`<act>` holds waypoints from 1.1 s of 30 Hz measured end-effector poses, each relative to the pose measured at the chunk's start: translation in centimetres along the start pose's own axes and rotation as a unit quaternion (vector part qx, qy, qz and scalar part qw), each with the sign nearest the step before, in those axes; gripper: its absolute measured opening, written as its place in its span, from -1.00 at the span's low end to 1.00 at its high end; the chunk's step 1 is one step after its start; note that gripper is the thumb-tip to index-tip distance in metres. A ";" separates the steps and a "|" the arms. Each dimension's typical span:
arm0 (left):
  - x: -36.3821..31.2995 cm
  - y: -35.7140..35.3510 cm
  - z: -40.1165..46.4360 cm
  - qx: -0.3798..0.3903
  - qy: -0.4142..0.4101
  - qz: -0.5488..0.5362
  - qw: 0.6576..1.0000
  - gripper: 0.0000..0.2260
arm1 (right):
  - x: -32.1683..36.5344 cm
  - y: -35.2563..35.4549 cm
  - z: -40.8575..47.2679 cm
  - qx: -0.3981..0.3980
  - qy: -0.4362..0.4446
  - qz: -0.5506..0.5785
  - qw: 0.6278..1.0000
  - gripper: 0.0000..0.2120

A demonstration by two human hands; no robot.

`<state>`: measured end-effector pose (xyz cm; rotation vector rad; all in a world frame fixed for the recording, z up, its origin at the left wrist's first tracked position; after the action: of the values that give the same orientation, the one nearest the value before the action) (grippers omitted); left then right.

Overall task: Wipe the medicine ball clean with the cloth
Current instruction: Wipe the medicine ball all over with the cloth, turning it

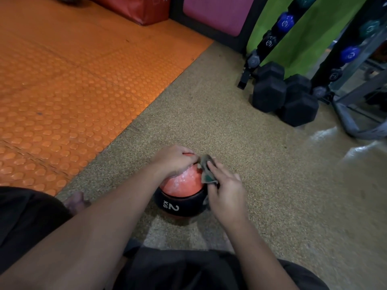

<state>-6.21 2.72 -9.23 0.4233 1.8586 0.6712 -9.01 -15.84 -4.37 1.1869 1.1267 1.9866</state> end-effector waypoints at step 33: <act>-0.3 0.2 0.7 -0.042 0.055 0.008 0.998 -0.67 | 4.3 -1.6 -7.5 -0.011 0.037 -0.050 0.998 -0.38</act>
<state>-5.46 2.89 -9.06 0.3535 1.9251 0.7950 -17.60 -14.46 -5.85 1.0339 1.1732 1.9755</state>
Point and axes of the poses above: each hand's wrist, its own z-axis towards the middle knuckle, its own y-axis out of the back of the hand, x = y × z, the point moved 9 cm from there along z, towards the middle knuckle
